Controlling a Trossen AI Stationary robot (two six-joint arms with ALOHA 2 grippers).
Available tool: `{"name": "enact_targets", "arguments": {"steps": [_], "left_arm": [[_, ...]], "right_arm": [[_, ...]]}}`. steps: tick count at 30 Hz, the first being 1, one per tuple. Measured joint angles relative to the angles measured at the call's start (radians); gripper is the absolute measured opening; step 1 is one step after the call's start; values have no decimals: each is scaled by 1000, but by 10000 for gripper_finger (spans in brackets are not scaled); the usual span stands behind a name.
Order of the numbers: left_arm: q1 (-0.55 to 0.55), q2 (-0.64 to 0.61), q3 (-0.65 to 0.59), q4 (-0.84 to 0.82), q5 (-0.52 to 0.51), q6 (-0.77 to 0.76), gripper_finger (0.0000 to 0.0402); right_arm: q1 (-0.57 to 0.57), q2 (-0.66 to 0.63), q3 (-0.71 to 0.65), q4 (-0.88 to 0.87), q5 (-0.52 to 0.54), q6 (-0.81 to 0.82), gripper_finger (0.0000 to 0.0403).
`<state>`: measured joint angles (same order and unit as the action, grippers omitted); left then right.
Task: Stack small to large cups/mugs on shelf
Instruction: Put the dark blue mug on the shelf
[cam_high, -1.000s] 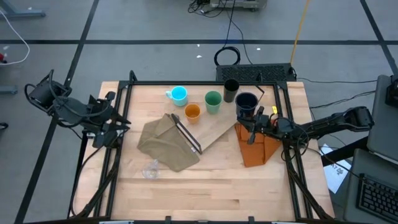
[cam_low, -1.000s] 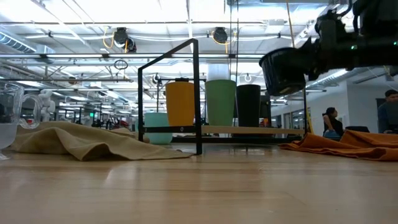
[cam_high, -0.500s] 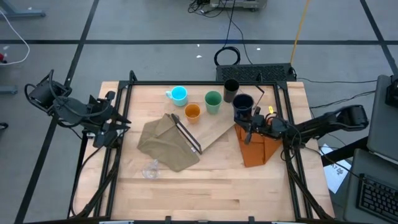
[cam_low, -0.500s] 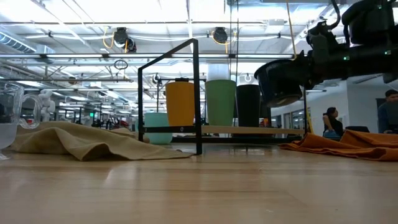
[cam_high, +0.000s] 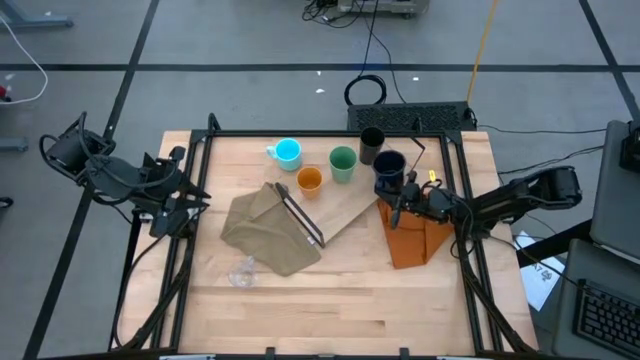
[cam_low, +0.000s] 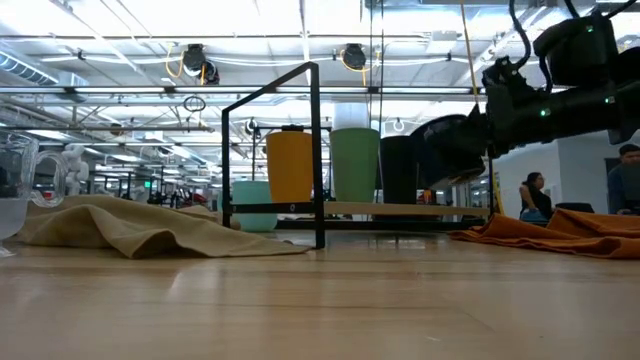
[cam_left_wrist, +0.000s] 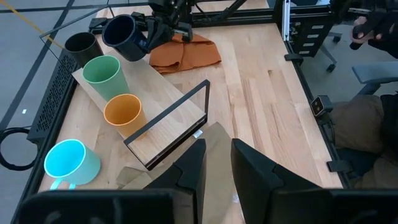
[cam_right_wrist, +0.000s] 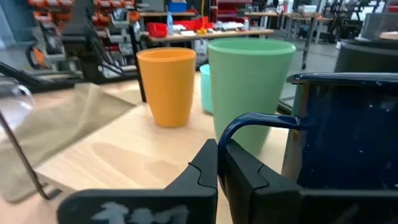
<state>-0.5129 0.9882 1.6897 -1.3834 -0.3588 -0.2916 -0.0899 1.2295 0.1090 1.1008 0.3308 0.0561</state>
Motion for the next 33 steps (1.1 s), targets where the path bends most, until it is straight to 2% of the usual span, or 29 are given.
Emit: {"name": "enact_targets", "arguments": {"steps": [9,33], "left_arm": [[0,0,0,0,0,0,74],[0,0,0,1,-1,-1,74]], "right_arm": [[-67,40,-34,89,-66,19,0],[-162,86,-35,93,-195,26,0]]}}
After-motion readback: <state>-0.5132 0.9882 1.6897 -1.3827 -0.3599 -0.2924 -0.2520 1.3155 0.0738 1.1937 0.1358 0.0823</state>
